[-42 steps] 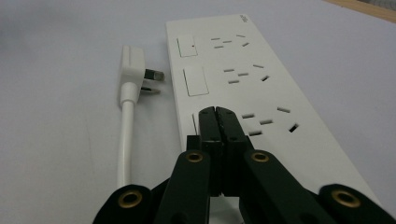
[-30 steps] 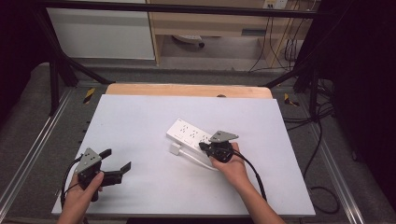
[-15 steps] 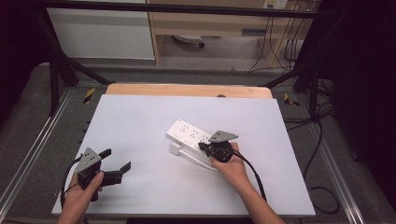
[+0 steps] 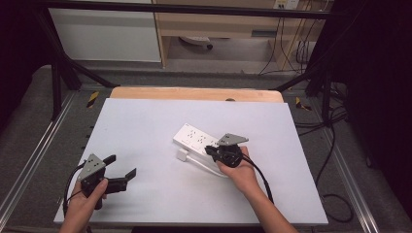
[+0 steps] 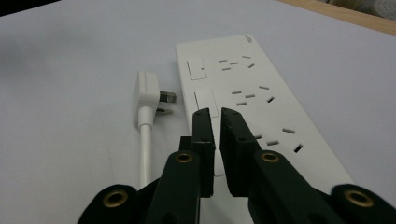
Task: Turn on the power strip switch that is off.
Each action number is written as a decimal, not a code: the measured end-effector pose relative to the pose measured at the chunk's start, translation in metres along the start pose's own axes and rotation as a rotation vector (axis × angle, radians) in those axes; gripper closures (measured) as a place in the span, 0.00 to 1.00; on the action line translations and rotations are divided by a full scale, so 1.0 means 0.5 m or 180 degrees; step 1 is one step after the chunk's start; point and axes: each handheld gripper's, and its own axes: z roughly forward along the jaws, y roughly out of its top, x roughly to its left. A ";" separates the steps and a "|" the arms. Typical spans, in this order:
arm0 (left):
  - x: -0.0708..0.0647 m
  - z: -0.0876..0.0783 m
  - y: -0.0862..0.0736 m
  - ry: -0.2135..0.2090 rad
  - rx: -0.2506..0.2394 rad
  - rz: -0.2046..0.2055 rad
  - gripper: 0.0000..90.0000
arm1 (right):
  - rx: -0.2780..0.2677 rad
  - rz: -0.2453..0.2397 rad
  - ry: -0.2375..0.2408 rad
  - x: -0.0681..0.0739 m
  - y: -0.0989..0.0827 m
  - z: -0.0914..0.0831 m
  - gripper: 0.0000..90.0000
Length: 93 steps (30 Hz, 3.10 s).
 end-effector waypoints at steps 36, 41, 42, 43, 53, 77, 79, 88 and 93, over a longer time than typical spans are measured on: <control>-0.001 0.001 -0.001 -0.0017 0.0016 0.0007 0.08 | -0.0106 0.0268 -0.0040 -0.016 0.041 -0.035 0.42; -0.001 0.001 -0.001 -0.0017 0.0020 0.0009 0.08 | -0.0108 0.0289 -0.0054 -0.019 0.041 -0.039 0.40; -0.001 0.001 -0.001 -0.0017 0.0019 0.0009 0.08 | -0.0116 0.0285 -0.0063 -0.020 0.041 -0.040 0.40; -0.001 0.001 -0.001 -0.0019 0.0018 0.0007 0.08 | -0.0121 0.0290 -0.0066 -0.021 0.042 -0.041 0.39; -0.002 0.002 -0.001 -0.0019 0.0015 0.0003 0.08 | -0.0128 0.0335 -0.0088 -0.030 0.042 -0.055 0.33; -0.002 0.001 -0.001 -0.0020 0.0013 -0.0001 0.08 | -0.0388 0.0375 -0.0441 -0.054 0.046 -0.116 0.04; -0.002 0.001 -0.001 -0.0018 0.0012 -0.0004 0.08 | -0.0434 0.0371 -0.0461 -0.058 0.043 -0.129 0.04; -0.002 0.002 -0.001 -0.0015 0.0015 -0.0006 0.08 | -0.0616 0.0367 -0.0573 -0.069 0.020 -0.199 0.04; -0.002 0.000 -0.001 0.0000 0.0008 0.0010 0.08 | -0.0682 0.0389 -0.0677 -0.076 -0.002 -0.241 0.04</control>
